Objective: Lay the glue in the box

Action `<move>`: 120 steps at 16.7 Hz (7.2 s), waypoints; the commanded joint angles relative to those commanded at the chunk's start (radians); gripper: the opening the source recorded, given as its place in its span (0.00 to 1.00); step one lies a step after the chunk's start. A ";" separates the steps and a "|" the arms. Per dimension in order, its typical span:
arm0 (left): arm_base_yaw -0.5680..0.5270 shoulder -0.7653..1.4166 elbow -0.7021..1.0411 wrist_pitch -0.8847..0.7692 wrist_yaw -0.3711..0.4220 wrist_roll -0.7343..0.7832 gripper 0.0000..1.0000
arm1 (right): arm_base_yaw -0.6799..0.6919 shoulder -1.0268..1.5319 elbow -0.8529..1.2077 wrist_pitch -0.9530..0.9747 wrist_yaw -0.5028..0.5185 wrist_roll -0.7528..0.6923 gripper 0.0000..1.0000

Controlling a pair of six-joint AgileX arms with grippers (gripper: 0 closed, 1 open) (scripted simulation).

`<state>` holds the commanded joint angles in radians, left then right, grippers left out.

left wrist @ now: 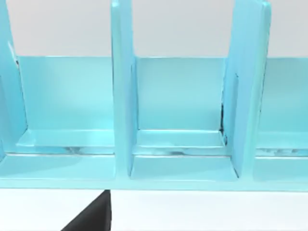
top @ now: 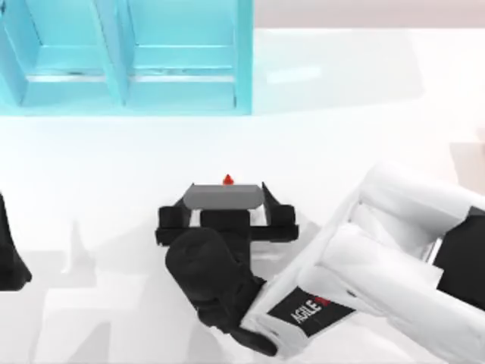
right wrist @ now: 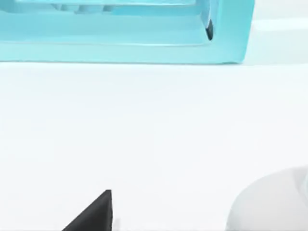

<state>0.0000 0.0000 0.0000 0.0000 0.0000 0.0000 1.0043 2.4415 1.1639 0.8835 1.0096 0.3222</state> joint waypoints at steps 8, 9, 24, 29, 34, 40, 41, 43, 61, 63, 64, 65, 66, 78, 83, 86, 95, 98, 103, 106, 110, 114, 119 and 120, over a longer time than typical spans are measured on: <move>0.000 0.000 0.000 0.000 0.000 0.000 1.00 | 0.000 0.000 0.000 0.000 0.000 0.000 0.32; 0.000 0.000 0.000 0.000 0.000 0.000 1.00 | 0.000 0.000 0.000 0.000 0.000 0.000 0.25; 0.000 0.000 0.000 0.000 0.000 0.000 1.00 | 0.004 -0.034 0.000 -0.032 -0.001 0.000 0.00; 0.000 0.000 0.000 0.000 0.000 0.000 1.00 | 0.009 -0.192 0.002 -0.193 -0.007 0.000 0.00; 0.000 0.000 0.000 0.000 0.000 0.000 1.00 | 0.003 -0.300 0.003 -0.306 -0.003 0.004 0.00; 0.000 0.000 0.000 0.000 0.000 0.000 1.00 | 0.000 -0.302 0.006 -0.310 -0.015 0.026 0.00; 0.000 0.000 0.000 0.000 0.000 0.000 1.00 | -0.004 -0.308 0.009 -0.317 -0.026 0.046 0.00; 0.000 0.000 0.000 0.000 0.000 0.000 1.00 | -0.025 -0.328 0.022 -0.347 -0.072 0.123 0.00; 0.000 0.000 0.000 0.000 0.000 0.000 1.00 | -0.676 -0.551 0.216 -1.117 -0.955 1.587 0.00; 0.000 0.000 0.000 0.000 0.000 0.000 1.00 | -0.754 -0.571 0.234 -1.210 -1.056 1.754 0.00; 0.000 0.000 0.000 0.000 0.000 0.000 1.00 | -0.792 -0.579 0.242 -1.256 -1.105 1.834 0.00; 0.000 0.000 0.000 0.000 0.000 0.000 1.00 | -0.831 -0.585 0.250 -1.301 -1.154 1.912 0.00; 0.000 0.000 0.000 0.000 0.000 0.000 1.00 | -0.870 -0.589 0.258 -1.346 -1.203 1.986 0.00; 0.000 0.000 0.000 0.000 0.000 0.000 1.00 | -1.423 -0.471 0.303 -1.947 -1.772 2.725 0.00; 0.000 0.000 0.000 0.000 0.000 0.000 1.00 | -1.693 -0.375 0.294 -2.209 -1.980 3.012 0.00; 0.000 0.000 0.000 0.000 0.000 0.000 1.00 | -1.840 -0.321 0.279 -2.352 -2.084 3.180 0.00; 0.000 0.000 0.000 0.000 0.000 0.000 1.00 | -2.070 -0.204 0.239 -2.588 -2.243 3.415 0.00; 0.000 0.000 0.000 0.000 0.000 0.000 1.00 | -2.070 -0.204 0.239 -2.588 -2.243 3.415 0.00; 0.000 0.000 0.000 0.000 0.000 0.000 1.00 | -2.055 -0.216 0.241 -2.572 -2.251 3.418 0.00; 0.000 0.000 0.000 0.000 0.000 0.000 1.00 | -1.992 -0.282 0.224 -2.478 -2.309 3.438 0.00; 0.000 0.000 0.000 0.000 0.000 0.000 1.00 | -1.873 -0.386 0.149 -2.271 -2.412 3.555 0.00; 0.000 0.000 0.000 0.000 0.000 0.000 1.00 | -1.802 -0.404 0.082 -2.079 -2.429 3.727 0.00; 0.000 0.000 0.000 0.000 0.000 0.000 1.00 | -1.880 -0.311 0.052 -2.007 -2.372 3.896 0.00; 0.000 0.000 0.000 0.000 0.000 0.000 1.00 | -1.894 -0.298 0.047 -2.007 -2.364 3.907 0.00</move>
<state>0.0000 0.0000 0.0000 0.0000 0.0000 0.0000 -0.8895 2.1436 1.2108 -1.1230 -1.3541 4.2289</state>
